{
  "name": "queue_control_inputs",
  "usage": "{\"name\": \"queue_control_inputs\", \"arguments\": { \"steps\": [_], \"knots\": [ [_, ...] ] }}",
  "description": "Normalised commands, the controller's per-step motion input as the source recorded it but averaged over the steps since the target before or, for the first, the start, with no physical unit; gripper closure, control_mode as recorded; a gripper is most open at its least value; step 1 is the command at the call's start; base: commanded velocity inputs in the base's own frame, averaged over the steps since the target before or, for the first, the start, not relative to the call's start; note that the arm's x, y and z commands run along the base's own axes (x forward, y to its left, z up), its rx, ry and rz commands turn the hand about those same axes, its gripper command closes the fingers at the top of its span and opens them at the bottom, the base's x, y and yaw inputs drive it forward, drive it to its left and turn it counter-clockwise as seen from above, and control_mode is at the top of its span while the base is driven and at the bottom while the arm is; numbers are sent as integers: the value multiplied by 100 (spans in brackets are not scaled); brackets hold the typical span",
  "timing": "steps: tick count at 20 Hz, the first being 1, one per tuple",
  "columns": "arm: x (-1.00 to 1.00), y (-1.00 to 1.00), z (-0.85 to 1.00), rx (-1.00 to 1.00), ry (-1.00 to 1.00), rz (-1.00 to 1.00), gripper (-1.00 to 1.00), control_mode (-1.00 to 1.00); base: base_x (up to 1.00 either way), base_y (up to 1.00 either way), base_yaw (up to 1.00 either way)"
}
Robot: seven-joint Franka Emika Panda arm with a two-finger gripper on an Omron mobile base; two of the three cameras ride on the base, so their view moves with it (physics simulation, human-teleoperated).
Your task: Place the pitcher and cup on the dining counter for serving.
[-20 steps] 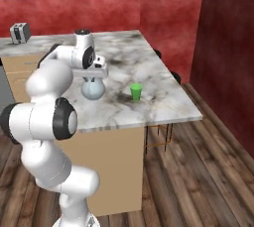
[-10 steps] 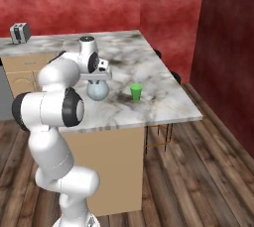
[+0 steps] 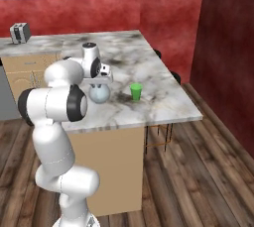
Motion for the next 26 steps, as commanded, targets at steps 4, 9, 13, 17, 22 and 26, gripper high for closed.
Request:
{"name": "queue_control_inputs", "arguments": {
  "steps": [4,9,13,17,22,26],
  "knots": [
    [0,0,-48,0,-5,0,100,-100,0,0,0],
    [0,0,-47,0,-4,0,100,-100,0,0,0],
    [0,0,-41,0,-5,0,100,-100,0,0,0],
    [0,0,-31,0,-3,0,100,-100,0,0,0],
    [2,0,-14,0,-1,0,100,-100,0,0,0],
    [0,0,0,0,0,0,-100,-100,0,0,0]
  ]
}}
